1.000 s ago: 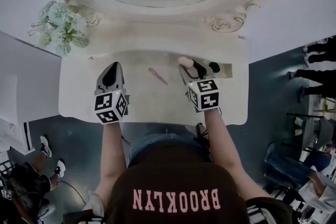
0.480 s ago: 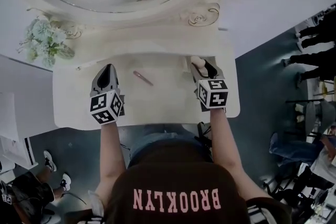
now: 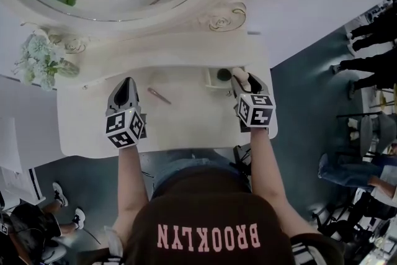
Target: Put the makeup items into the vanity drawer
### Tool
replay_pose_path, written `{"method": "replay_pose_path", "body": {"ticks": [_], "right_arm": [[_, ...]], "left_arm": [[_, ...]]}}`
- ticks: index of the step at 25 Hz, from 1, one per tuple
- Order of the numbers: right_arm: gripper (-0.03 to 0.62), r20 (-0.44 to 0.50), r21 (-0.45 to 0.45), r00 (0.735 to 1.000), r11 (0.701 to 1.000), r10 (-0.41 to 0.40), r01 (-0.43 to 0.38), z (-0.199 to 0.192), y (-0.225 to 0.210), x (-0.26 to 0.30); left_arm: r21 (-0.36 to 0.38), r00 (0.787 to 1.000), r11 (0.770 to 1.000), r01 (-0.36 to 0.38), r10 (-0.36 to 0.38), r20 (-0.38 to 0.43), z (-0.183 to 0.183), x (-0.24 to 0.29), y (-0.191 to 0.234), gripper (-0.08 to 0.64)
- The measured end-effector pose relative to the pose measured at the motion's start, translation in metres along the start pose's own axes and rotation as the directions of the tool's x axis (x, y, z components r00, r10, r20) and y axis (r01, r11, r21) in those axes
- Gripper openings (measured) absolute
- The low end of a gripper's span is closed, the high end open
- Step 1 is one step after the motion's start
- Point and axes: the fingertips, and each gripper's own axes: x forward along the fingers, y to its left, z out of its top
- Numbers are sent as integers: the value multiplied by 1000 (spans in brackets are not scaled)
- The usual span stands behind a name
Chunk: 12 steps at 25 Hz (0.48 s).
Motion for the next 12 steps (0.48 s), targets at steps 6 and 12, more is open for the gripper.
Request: {"method": "replay_pose_path", "body": {"ticks": [6, 12], "right_arm": [[256, 10, 14, 1000, 1000, -5, 5, -1, -9, 2], [256, 27, -1, 1000, 1000, 7, -7, 3, -3, 1]], "left_arm": [[7, 1000, 1000, -2, 2, -10, -3, 0, -7, 6], [10, 1000, 1000, -14, 14, -10, -3, -5, -5, 6]]}}
